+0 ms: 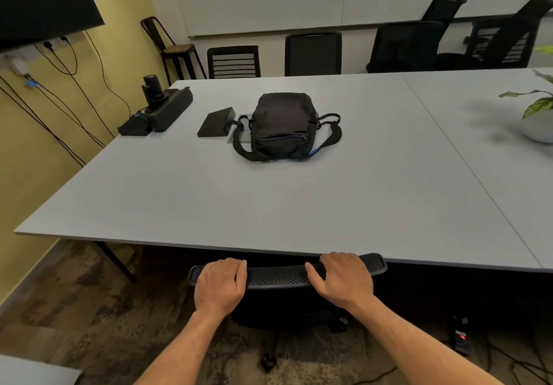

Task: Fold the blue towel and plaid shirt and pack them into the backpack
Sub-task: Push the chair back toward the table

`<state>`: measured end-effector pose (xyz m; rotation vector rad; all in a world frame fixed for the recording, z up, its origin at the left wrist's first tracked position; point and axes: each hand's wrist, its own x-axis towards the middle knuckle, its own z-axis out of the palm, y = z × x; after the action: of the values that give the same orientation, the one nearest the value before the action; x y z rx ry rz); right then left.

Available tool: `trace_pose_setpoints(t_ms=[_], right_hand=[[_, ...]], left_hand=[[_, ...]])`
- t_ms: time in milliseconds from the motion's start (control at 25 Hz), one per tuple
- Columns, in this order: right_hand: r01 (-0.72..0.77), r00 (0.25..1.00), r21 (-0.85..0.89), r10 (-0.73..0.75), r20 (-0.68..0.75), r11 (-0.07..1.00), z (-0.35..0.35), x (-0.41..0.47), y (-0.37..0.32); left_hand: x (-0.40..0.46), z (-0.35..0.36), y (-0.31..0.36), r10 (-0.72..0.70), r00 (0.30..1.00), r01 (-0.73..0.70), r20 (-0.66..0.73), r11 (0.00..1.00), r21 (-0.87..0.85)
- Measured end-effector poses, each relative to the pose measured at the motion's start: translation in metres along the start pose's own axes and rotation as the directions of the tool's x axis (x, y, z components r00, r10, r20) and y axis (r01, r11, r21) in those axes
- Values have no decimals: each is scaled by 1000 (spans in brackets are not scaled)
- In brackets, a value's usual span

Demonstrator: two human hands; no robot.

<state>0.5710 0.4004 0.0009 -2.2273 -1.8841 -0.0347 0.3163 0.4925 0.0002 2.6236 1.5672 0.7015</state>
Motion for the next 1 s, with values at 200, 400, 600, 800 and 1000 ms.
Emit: trace_pose_setpoints(t_ms=[200, 400, 600, 800, 1000], right_hand=[[-14, 1000, -31, 13, -24, 999, 5, 15, -6], [-63, 997, -34, 62, -43, 997, 11, 25, -14], [-111, 994, -43, 111, -13, 993, 23, 31, -30], [-143, 988, -51, 145, 42, 988, 23, 30, -32], [-259, 961, 90, 248, 122, 962, 13, 41, -32]], left_hand=[[21, 4, -13, 25, 1000, -25, 1, 998, 52], [42, 16, -29, 31, 995, -34, 90, 999, 31], [58, 24, -54, 25, 980, -20, 196, 999, -31], [57, 21, -52, 51, 975, -36, 219, 997, -71], [60, 15, -50, -8, 938, 55, 345, 991, -126]])
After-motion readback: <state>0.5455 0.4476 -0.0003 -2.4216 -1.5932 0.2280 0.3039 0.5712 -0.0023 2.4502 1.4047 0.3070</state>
